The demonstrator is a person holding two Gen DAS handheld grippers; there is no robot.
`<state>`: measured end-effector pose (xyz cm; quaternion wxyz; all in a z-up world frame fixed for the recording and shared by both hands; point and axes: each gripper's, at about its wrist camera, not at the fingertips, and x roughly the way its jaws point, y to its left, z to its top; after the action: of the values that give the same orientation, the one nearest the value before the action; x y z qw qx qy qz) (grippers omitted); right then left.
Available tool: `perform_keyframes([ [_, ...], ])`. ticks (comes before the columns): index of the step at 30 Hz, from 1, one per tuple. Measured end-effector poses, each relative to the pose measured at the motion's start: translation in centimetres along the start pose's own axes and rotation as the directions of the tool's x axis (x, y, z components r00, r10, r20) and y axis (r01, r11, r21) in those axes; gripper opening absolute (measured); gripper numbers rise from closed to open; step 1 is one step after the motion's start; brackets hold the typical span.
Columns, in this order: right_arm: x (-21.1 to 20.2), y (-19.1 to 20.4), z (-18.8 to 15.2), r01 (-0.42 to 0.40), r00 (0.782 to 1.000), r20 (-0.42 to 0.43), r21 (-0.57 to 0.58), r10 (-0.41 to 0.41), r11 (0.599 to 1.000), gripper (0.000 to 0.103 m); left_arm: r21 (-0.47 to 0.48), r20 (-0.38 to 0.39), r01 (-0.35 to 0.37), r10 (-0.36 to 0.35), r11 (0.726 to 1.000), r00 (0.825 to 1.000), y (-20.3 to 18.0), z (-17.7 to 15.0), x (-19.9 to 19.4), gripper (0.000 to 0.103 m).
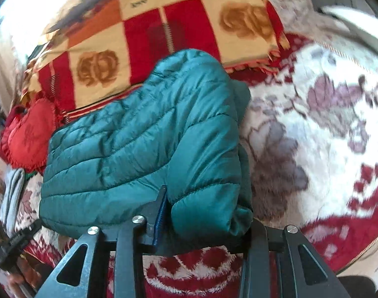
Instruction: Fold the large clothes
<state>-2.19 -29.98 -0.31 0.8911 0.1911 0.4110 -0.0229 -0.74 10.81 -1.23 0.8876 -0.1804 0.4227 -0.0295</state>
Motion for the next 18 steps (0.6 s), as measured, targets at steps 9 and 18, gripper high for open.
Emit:
perform_keyframes([
  [9, -1.8, -1.1, -0.4, 0.084, 0.996, 0.000, 0.023, -0.085, 0.996, 0.068, 0.075, 0.059, -0.048, 0.044, 0.996, 0.997, -1.5, -0.3, -1.4, 0.041],
  [18, -7.6, 3.0, -1.3, 0.149, 0.976, 0.179, -0.126, -0.125, 0.981, 0.080, 0.189, 0.172, -0.064, 0.031, 0.980, 0.985, -6.6, -1.1, -3.3, 0.072],
])
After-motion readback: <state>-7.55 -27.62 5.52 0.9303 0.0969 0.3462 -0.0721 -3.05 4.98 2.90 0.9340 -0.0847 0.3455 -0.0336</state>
